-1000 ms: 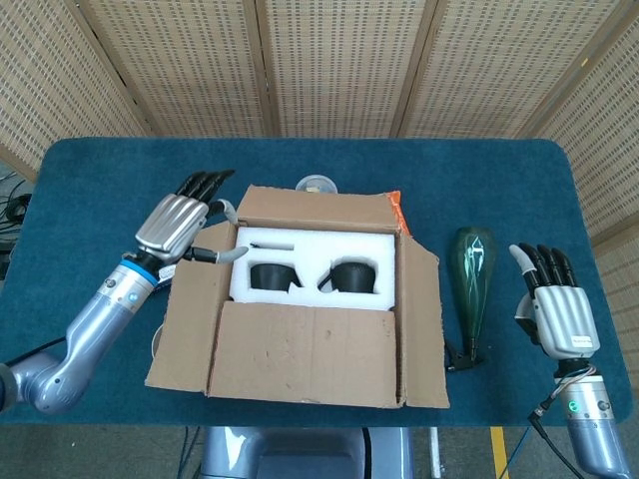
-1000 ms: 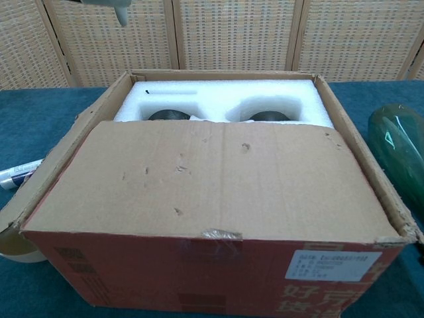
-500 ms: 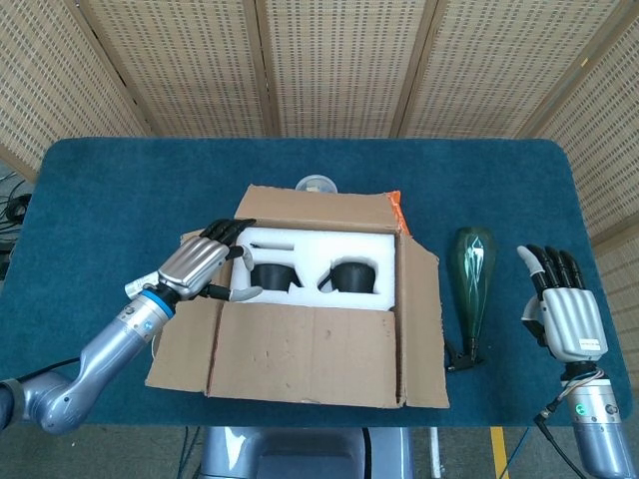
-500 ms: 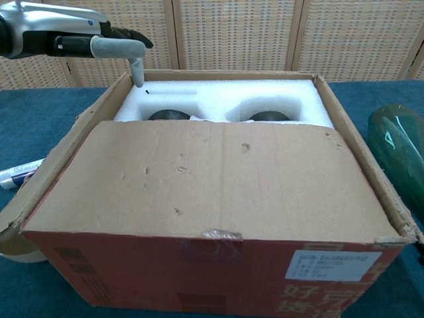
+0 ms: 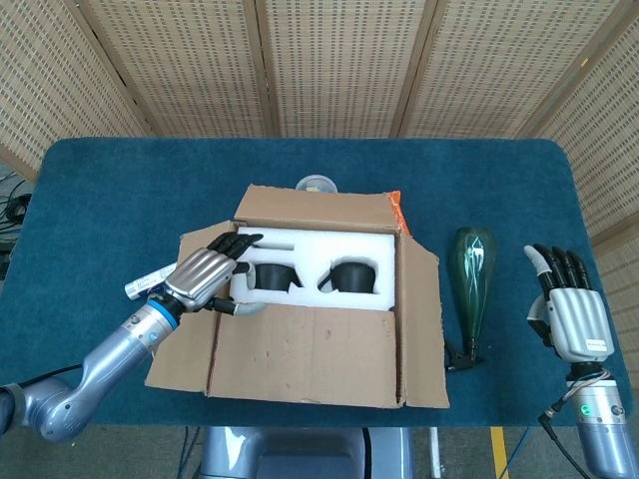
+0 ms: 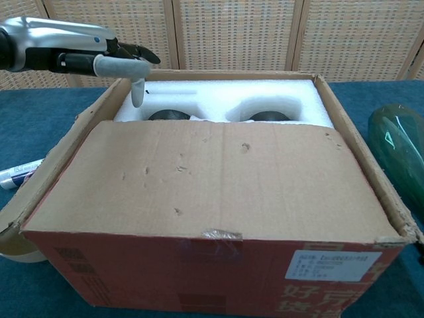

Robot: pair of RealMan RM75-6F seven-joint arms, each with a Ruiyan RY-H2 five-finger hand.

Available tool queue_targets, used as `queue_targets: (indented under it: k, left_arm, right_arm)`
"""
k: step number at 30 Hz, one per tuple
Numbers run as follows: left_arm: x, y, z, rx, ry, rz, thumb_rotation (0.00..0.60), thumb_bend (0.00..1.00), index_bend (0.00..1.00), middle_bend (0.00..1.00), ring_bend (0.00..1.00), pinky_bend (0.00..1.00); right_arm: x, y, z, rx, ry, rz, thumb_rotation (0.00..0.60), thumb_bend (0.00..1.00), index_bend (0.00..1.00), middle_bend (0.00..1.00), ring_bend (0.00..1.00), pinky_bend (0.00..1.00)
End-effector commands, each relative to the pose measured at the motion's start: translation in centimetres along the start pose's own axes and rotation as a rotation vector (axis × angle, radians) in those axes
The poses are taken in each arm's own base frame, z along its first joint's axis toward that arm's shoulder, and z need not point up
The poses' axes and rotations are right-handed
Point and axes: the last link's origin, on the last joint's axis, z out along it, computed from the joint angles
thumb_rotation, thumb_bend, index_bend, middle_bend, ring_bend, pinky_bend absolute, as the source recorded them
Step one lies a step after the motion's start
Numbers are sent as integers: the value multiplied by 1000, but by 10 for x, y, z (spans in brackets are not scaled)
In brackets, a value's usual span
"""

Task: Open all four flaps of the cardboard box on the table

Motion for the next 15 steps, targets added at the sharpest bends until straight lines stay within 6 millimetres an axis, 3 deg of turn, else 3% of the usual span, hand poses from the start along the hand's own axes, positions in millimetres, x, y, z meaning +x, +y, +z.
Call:
queue_targets:
  k: [1, 15]
  left_arm:
    - [-2, 2, -2, -7, -7, 31, 76, 89, 482, 6, 0, 0]
    - [-11, 9, -3, -18, 16, 129, 72, 89, 483, 0, 0, 0]
  right_arm:
    - [0, 0, 0, -1, 0, 2, 600, 971, 58, 90, 0, 0]
    - [0, 4, -1, -4, 4, 13, 600, 973, 58, 90, 0, 0]
